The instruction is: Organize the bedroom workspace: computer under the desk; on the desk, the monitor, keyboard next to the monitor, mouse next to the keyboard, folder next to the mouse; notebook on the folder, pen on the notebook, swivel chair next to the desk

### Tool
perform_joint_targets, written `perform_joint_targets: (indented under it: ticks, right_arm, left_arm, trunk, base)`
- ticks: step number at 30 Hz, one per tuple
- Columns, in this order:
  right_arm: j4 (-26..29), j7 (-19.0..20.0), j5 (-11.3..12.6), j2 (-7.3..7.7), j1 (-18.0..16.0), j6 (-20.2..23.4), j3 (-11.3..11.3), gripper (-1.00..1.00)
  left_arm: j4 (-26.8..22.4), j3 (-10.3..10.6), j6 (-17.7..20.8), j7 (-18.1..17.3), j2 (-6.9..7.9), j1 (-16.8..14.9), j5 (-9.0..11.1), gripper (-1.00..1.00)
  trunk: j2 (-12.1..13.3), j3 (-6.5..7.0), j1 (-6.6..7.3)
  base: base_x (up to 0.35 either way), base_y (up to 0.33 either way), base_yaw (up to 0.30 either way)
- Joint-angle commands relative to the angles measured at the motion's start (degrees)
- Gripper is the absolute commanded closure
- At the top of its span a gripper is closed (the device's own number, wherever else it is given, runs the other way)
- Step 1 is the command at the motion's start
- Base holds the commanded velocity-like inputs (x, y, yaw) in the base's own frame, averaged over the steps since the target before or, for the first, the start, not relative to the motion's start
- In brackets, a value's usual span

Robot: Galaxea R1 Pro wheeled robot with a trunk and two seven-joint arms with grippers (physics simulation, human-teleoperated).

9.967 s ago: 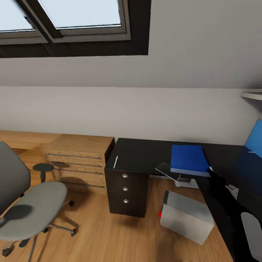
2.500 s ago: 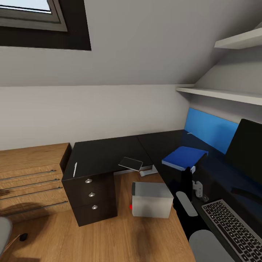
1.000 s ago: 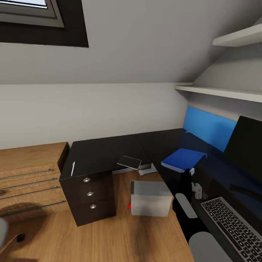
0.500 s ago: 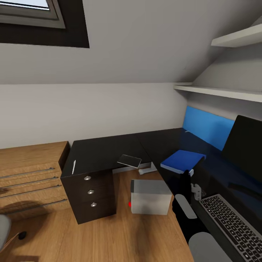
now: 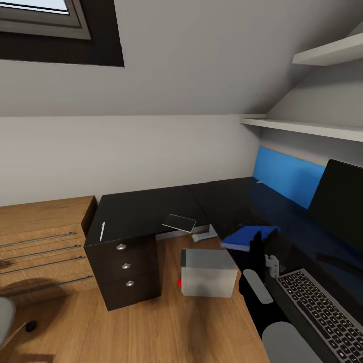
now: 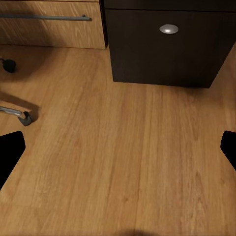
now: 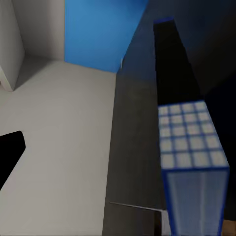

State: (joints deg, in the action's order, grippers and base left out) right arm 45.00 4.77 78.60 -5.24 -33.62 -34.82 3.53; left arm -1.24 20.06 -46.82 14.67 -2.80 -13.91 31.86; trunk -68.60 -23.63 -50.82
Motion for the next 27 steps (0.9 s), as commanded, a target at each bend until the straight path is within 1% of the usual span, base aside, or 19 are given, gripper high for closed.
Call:
perform_joint_targets:
  ticks: [1,27]
  right_arm:
    - [0.00,0.51,0.54,-0.01,-0.04,-0.07,0.10,-1.00]
    - [0.41,0.94,0.25,-0.11,-0.04,-0.33,0.25,-1.00]
  left_arm:
    - [0.01,0.50,-0.11,0.36,-0.01,-0.04,0.22,-1.00]
    - [0.01,0.51,-0.11,0.34,-0.09,-0.03,0.22,-1.00]
  trunk:
    - [-0.04,-0.06,0.00]
    - [-0.04,-0.06,0.00]
  base:
    - [0.000,0.000,0.000]
    - [0.000,0.000,0.000]
